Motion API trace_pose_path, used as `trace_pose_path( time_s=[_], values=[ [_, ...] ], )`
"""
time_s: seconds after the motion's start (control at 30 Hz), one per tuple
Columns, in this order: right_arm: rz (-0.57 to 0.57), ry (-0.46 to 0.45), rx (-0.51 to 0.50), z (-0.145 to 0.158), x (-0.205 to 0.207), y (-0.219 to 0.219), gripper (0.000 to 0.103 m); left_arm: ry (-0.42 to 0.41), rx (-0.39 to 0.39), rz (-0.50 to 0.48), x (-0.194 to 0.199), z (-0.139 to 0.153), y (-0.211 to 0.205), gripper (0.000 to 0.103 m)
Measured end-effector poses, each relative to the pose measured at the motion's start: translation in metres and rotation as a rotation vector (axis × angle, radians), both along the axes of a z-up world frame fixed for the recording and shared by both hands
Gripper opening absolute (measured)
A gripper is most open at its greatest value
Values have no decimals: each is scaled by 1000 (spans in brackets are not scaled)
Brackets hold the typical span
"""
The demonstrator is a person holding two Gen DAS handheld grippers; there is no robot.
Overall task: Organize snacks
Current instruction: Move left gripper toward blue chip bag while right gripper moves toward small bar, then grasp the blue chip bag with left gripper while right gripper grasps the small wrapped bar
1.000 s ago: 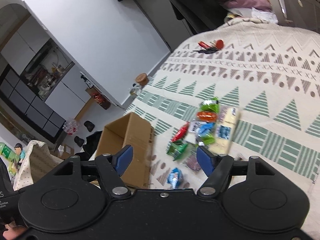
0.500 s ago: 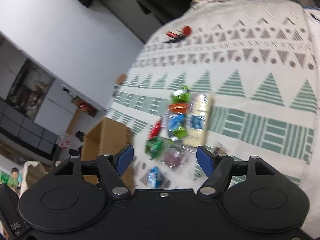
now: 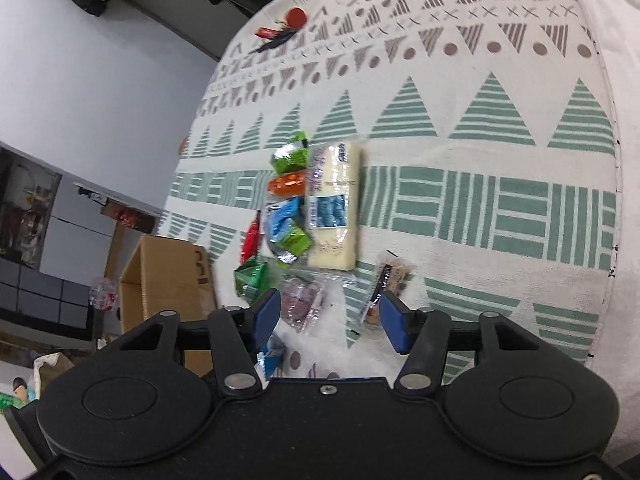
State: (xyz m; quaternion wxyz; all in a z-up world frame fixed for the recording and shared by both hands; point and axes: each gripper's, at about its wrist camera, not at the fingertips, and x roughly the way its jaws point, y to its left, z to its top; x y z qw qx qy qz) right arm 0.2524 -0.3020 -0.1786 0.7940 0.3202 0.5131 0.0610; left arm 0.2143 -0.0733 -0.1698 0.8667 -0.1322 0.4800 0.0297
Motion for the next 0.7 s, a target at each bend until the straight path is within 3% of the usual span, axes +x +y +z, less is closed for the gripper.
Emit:
trace_pose_path(
  time_s=[0.53,0.6,0.7],
  values=[
    [-29,93,-82,-28,23,15,53,63,-10,-9,27,-43,4,72],
    [-30,103,-91,-32,25,15,51,62,3,-18,30,-45,2,68],
    [-17,120,-90,-38,28,20,49,56,4,-10,31,-44,2,53]
  ],
)
